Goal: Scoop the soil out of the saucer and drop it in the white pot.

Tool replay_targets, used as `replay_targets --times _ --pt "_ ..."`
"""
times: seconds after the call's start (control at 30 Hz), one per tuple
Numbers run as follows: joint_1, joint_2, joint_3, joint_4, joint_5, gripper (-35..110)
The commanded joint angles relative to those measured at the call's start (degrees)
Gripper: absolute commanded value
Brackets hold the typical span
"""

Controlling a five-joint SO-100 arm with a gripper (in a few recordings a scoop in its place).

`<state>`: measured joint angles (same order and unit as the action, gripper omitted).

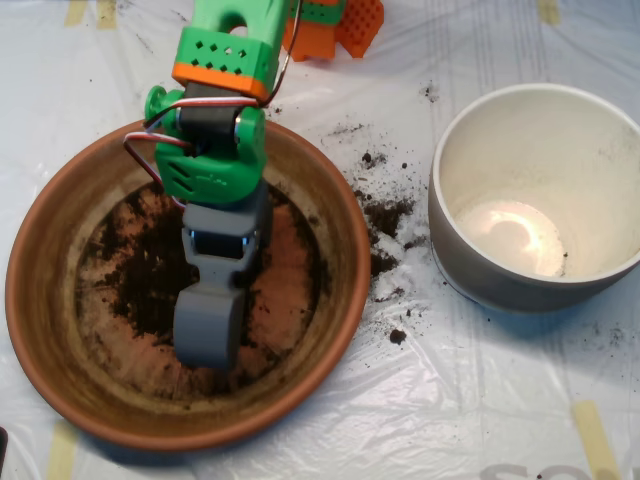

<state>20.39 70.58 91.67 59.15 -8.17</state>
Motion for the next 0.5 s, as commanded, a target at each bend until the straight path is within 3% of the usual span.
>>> replay_targets --times 0.0,0.27,0.47 --pt "0.18 2.99 -0.88 -0.53 -1.85 49" --pt "-1.05 2.46 -1.41 5.36 -2.99 54" --pt "-0.79 1.32 -1.58 6.68 -2.29 48"
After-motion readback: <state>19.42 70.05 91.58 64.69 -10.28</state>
